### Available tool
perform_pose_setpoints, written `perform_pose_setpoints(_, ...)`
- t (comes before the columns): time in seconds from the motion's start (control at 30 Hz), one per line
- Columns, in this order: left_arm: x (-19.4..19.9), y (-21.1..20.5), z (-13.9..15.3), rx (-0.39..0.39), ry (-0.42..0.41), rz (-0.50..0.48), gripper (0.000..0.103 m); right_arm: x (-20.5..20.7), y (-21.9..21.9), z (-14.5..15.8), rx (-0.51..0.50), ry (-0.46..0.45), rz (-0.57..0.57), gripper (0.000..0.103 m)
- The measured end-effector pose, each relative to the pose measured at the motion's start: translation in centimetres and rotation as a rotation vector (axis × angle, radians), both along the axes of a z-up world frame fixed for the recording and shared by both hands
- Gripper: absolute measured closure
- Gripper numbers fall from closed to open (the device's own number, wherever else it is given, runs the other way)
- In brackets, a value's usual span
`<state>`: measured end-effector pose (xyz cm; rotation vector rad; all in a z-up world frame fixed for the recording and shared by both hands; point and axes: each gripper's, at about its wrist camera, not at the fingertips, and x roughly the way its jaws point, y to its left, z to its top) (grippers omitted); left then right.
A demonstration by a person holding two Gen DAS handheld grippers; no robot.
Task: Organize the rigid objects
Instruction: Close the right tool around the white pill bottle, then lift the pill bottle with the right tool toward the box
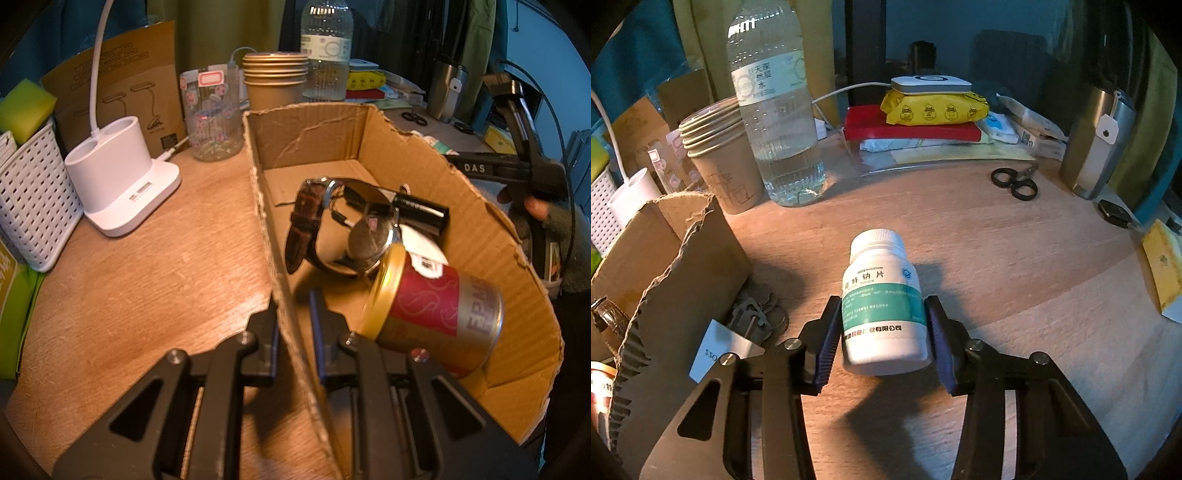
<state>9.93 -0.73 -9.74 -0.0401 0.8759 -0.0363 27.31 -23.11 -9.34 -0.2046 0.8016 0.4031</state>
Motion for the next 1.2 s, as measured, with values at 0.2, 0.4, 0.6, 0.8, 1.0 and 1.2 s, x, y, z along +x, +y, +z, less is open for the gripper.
perform_pose_setpoints(0.2, 0.0, 0.0, 0.0, 0.000, 0.000, 0.000, 0.088, -0.8, -0.2, 0.3, 0.016, -0.016, -0.008, 0.057)
perform_pose_setpoints(0.4, 0.0, 0.0, 0.0, 0.000, 0.000, 0.000, 0.088, -1.9, -0.3, 1.2, 0.025, -0.040, -0.011, 0.058)
perform_pose_setpoints(0.6, 0.0, 0.1, 0.1, 0.000, 0.000, 0.000, 0.088, -3.5, -0.1, 2.4, 0.036, -0.071, -0.003, 0.058)
perform_pose_setpoints(0.8, 0.0, 0.0, 0.0, 0.000, 0.000, 0.000, 0.088, -5.1, 0.3, 3.7, 0.043, -0.102, 0.015, 0.058)
perform_pose_setpoints(1.0, 0.0, 0.0, 0.0, 0.000, 0.000, 0.000, 0.088, -6.8, 1.3, 5.2, 0.049, -0.138, 0.046, 0.058)
perform_pose_setpoints(1.2, 0.0, 0.0, 0.0, 0.000, 0.000, 0.000, 0.088, -8.5, 2.3, 6.5, 0.058, -0.172, 0.079, 0.058)
